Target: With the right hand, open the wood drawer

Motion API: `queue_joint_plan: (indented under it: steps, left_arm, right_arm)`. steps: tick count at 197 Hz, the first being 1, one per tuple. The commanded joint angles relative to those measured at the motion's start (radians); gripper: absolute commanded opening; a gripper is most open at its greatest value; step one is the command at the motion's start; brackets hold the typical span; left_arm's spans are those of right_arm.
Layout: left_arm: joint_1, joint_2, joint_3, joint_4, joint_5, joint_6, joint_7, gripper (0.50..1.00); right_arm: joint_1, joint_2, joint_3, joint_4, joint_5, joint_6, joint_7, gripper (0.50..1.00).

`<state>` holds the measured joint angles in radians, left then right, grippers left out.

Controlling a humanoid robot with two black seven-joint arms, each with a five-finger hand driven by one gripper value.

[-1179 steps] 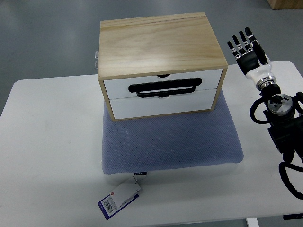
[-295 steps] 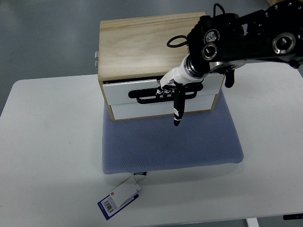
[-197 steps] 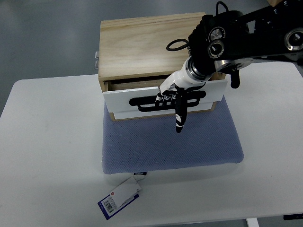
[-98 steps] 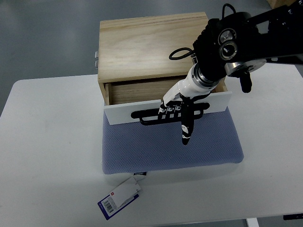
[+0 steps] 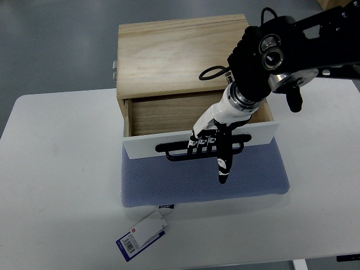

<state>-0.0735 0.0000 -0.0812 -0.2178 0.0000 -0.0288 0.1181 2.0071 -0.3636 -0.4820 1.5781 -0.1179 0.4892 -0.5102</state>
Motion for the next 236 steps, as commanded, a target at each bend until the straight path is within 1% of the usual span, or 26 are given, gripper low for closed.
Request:
queue_joint_plan:
  steps: [1,62,98,102,127,148,159,168,178,179,190,201,207,219,229,232,236]
  left_arm:
    - [0.000,0.000,0.000,-0.002,0.000,0.000,0.000,1.000]
    - [0.000,0.000,0.000,0.000,0.000,0.000,0.000,1.000]
    - [0.000,0.000,0.000,-0.002,0.000,0.001,0.000,1.000]
    - [0.000,0.000,0.001,-0.002,0.000,0.000,0.000,1.000]
    - [0.001,0.000,0.001,-0.002,0.000,0.000,0.000,1.000]
    - [0.000,0.000,0.003,-0.002,0.000,0.000,0.000,1.000]
    - [0.000,0.000,0.006,-0.002,0.000,0.000,0.000,1.000]
    - [0.001,0.000,0.006,-0.002,0.000,0.000,0.000,1.000]
    - [0.001,0.000,0.006,-0.002,0.000,0.000,0.000,1.000]
    - [0.000,0.000,0.008,-0.002,0.000,0.000,0.000,1.000]
    - [0.000,0.000,0.009,-0.002,0.000,0.001,0.000,1.000]
    - [0.000,0.000,0.011,-0.002,0.000,0.001,0.000,1.000]
    - [0.000,0.000,0.011,-0.002,0.000,0.001,0.000,1.000]
    - [0.000,0.000,0.011,-0.002,0.000,0.001,0.000,1.000]
    - [0.000,0.000,0.011,-0.003,0.000,0.001,0.000,1.000]
    - [0.000,0.000,0.011,-0.003,0.000,0.001,0.000,1.000]
    - [0.000,0.000,0.011,-0.003,0.000,0.001,0.000,1.000]
  right_arm:
    - [0.010,-0.005,0.019,0.008,0.023,0.012,-0.001,0.944]
    - [0.039,-0.009,0.034,0.007,0.029,0.009,-0.001,0.944]
    - [0.059,-0.038,0.054,-0.003,0.029,0.009,-0.001,0.944]
    - [0.078,-0.064,0.082,-0.012,0.029,0.009,-0.001,0.944]
    - [0.096,-0.123,0.114,-0.049,0.030,0.011,-0.001,0.944]
    - [0.090,-0.187,0.171,-0.116,0.032,0.011,0.001,0.944]
    - [0.082,-0.230,0.201,-0.164,0.034,0.009,0.012,0.944]
    - [0.070,-0.253,0.223,-0.196,0.034,0.005,0.028,0.944]
    - [0.070,-0.253,0.223,-0.196,0.034,0.005,0.029,0.944]
    - [0.033,-0.285,0.264,-0.248,0.034,-0.001,0.054,0.944]
    - [-0.022,-0.321,0.323,-0.306,0.034,-0.004,0.081,0.944]
    - [-0.109,-0.360,0.410,-0.378,0.034,-0.029,0.105,0.944]
    - [-0.143,-0.373,0.442,-0.403,0.034,-0.040,0.113,0.944]
    - [-0.263,-0.405,0.551,-0.463,0.035,-0.077,0.147,0.944]
    - [-0.381,-0.416,0.658,-0.507,0.037,-0.104,0.190,0.944]
    - [-0.435,-0.416,0.707,-0.524,0.037,-0.116,0.211,0.944]
    - [-0.459,-0.414,0.731,-0.535,0.037,-0.124,0.222,0.944]
